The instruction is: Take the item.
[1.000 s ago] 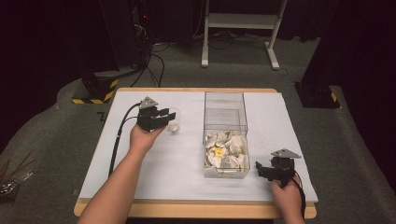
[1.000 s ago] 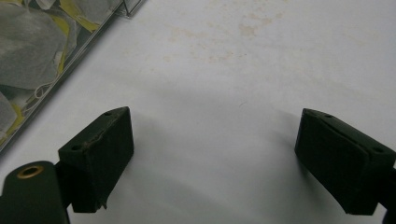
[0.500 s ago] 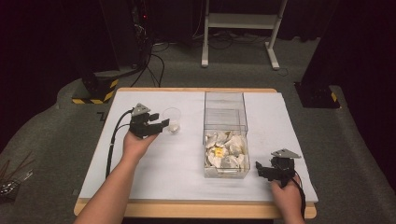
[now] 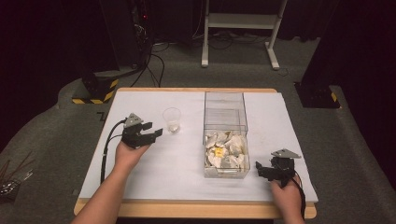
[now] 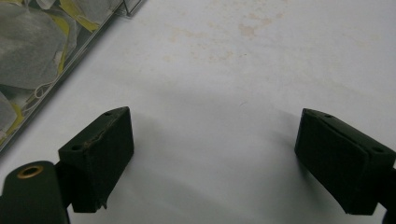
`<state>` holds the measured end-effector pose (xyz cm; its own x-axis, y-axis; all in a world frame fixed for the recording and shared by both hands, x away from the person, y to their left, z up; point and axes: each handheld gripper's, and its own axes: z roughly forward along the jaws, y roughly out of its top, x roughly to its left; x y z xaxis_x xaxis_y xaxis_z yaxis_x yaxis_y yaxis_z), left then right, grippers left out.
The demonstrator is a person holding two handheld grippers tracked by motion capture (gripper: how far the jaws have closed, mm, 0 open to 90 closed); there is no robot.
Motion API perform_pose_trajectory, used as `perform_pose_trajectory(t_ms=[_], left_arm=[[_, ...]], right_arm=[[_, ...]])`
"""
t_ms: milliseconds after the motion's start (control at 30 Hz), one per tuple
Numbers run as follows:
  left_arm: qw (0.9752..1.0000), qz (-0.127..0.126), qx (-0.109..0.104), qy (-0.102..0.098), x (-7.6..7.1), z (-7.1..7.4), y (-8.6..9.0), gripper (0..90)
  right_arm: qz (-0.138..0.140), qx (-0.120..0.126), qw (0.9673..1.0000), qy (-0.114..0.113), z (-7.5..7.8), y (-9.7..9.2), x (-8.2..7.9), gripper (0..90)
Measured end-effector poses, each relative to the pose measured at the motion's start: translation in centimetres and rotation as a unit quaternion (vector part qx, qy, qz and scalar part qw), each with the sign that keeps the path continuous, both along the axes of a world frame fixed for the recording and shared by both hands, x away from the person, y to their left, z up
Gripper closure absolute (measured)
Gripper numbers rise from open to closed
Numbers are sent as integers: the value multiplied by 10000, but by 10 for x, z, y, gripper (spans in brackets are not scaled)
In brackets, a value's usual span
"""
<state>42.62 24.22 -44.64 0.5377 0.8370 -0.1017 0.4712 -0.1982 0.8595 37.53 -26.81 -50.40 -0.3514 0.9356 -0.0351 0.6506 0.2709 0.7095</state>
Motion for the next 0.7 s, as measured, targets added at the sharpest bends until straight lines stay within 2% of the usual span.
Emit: perform_pose_trajectory(t_ms=[100,167,267,367,433,567,700], left_arm=[[9999,-9,142,89,-10,-11,6,394],[9998,-12,146,128,-13,-15,8,395],[9991,-21,255,338,-24,-31,17,394],[9986,-26,309,427,-30,-38,21,394],[9976,-72,403,559,-39,-46,27,394],[9972,-40,359,655,-49,-56,33,392],[9980,-1,247,573,-51,-55,35,392]], right_arm=[[-5,4,10000,3,0,0,0,117],[0,-2,10000,-3,0,0,0,117],[-1,-1,10000,-1,0,0,0,117],[-1,-2,10000,-1,0,0,0,118],[-8,0,10000,-3,0,0,0,117],[-6,2,10000,3,0,0,0,117],[-7,1,10000,2,0,0,0,117]])
